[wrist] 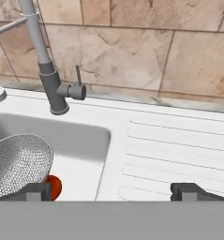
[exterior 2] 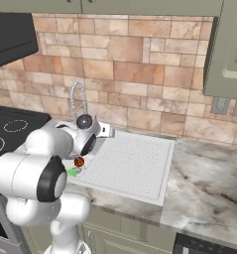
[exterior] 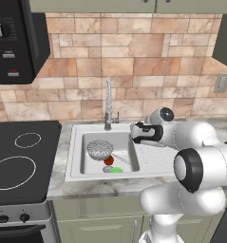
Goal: Pick the strainer and cup and place them in the sink. Then turn on the water.
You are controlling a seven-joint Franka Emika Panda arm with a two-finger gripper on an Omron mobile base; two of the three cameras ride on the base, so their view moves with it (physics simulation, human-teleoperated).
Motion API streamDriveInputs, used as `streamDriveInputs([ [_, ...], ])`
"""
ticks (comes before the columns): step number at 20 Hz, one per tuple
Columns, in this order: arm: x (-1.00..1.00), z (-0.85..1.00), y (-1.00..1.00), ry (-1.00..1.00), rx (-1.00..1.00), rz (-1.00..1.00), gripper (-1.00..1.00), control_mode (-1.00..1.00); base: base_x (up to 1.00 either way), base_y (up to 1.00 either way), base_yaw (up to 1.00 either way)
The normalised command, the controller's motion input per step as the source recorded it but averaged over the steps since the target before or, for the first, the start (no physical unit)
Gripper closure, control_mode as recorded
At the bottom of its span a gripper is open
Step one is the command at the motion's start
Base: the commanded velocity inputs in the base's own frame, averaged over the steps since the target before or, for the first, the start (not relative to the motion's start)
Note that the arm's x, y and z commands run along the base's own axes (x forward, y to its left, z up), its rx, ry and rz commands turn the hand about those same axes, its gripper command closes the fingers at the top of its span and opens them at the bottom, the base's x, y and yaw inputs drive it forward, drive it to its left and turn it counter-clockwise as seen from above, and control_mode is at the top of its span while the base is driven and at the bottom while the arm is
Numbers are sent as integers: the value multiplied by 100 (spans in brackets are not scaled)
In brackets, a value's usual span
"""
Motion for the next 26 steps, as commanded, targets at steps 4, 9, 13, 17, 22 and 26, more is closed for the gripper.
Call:
streamDriveInputs([
  [4, 28, 0, -1, -13, 0, 0, -100, -100, 0, 0, 0],
  [9, 27, 0, -1, -18, 0, 0, -100, -100, 0, 0, 0],
  [13, 17, -2, 0, -25, 0, 0, -100, -100, 0, 0, 0],
  [17, 7, -3, 0, -24, 0, 4, -100, -100, 0, 0, 0],
  [22, 0, 0, 0, -14, 0, 19, -100, -100, 0, 0, 0],
  [26, 0, 0, -12, -8, 0, 22, -100, -100, 0, 0, 0],
])
